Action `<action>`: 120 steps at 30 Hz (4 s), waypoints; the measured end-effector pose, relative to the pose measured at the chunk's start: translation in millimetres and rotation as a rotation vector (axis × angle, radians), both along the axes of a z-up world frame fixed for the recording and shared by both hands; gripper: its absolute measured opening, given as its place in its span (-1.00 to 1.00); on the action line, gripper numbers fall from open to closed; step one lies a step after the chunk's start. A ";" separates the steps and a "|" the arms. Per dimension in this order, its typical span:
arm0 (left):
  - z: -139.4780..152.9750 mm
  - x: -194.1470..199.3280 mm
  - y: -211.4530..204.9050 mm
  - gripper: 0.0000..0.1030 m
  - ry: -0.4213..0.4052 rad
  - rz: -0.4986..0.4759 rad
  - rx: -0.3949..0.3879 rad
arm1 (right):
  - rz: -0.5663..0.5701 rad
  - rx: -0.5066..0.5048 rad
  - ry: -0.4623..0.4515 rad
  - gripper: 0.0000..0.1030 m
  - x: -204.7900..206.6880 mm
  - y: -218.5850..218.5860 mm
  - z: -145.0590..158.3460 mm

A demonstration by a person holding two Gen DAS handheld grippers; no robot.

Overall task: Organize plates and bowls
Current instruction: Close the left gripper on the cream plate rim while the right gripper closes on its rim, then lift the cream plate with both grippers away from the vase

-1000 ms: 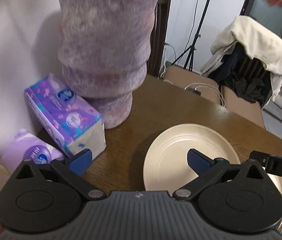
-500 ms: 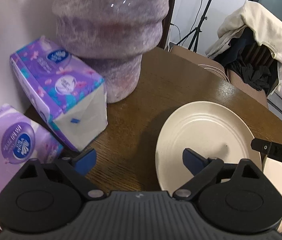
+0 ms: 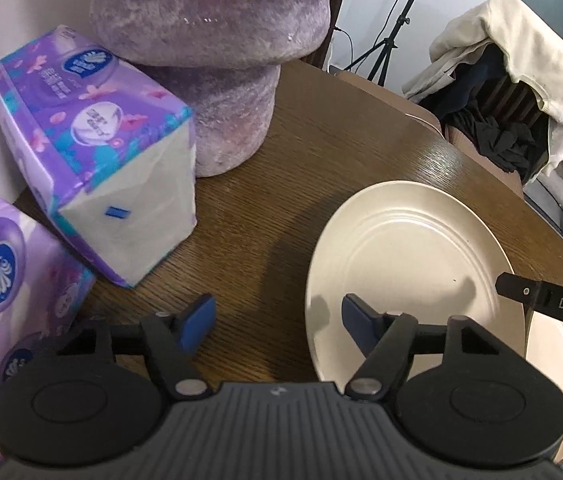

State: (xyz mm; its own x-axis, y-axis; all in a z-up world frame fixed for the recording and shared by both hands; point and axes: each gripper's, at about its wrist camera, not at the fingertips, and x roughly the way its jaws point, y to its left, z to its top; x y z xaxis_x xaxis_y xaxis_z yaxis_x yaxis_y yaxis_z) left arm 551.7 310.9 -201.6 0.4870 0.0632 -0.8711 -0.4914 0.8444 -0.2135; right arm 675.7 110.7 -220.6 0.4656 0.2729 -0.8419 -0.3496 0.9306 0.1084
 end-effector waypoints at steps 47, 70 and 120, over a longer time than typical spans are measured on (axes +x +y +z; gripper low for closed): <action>67.7 -38.0 -32.8 -0.81 -0.106 -0.068 0.017 | -0.062 0.142 -0.047 -0.92 -74.7 -46.9 55.9; 129.4 -110.8 -77.5 -0.81 -0.186 -0.101 0.035 | -0.097 0.197 -0.104 -0.92 -157.0 -98.4 108.7; 181.3 -249.6 -276.1 -0.82 -0.259 -0.397 0.009 | -0.343 0.186 -0.191 -0.92 -367.9 -306.3 156.4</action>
State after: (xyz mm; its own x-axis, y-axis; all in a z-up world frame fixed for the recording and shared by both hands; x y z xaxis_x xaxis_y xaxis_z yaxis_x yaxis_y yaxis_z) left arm 302.1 34.8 -20.3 0.6758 -0.1650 -0.7183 -0.0615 0.9586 -0.2780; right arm 307.8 -195.6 -64.2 0.6986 0.2142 -0.6827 -0.0532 0.9671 0.2489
